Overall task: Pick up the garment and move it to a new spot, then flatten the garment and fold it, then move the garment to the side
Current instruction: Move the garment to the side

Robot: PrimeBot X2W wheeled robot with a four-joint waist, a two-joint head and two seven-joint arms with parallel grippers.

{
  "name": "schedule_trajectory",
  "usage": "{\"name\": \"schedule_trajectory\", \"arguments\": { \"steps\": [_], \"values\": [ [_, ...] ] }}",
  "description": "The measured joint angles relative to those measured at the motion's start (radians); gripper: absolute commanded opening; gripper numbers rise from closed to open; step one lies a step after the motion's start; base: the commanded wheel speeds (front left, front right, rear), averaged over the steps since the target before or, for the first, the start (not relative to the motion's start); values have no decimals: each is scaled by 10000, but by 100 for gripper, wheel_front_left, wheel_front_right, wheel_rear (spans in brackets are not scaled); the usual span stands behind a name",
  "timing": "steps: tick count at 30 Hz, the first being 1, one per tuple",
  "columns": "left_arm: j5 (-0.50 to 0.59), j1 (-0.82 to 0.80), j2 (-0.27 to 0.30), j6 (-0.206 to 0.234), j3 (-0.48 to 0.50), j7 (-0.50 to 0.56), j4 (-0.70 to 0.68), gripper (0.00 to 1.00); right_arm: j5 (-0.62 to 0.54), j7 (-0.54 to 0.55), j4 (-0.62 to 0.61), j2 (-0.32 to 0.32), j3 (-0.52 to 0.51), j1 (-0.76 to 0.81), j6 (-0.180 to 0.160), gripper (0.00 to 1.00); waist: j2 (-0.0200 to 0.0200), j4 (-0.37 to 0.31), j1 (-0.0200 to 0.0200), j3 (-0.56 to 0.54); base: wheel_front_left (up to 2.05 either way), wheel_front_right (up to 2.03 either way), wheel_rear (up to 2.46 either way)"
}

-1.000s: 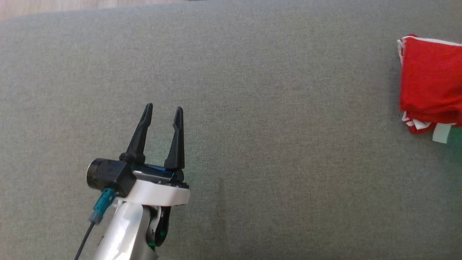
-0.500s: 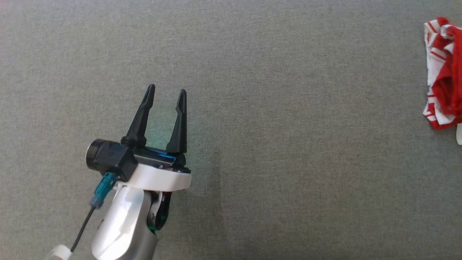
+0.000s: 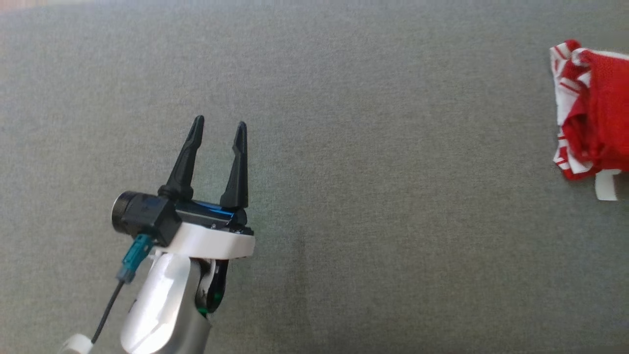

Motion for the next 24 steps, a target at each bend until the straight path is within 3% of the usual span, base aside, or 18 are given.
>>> {"name": "schedule_trajectory", "arguments": {
  "steps": [5, 10, 24],
  "values": [
    [-2, 58, 2, 4, 180, 0, -40, 100, -506, -374, -215, 453, -1039, -251, 0, 100, 0, -133, 0, -326, 0, 0, 0],
    [-2, 406, 0, 65, 318, 0, -244, 100, -876, -1026, -1011, 1415, -2274, -146, 0, 100, 0, -249, 0, -775, 0, 0, 0],
    [-79, 1194, 4, 102, 819, 0, -635, 100, -865, -2113, -4573, 5482, -4056, 3239, -2, 100, 0, -306, -1, -1710, 0, 0, 0]
  ]
}}
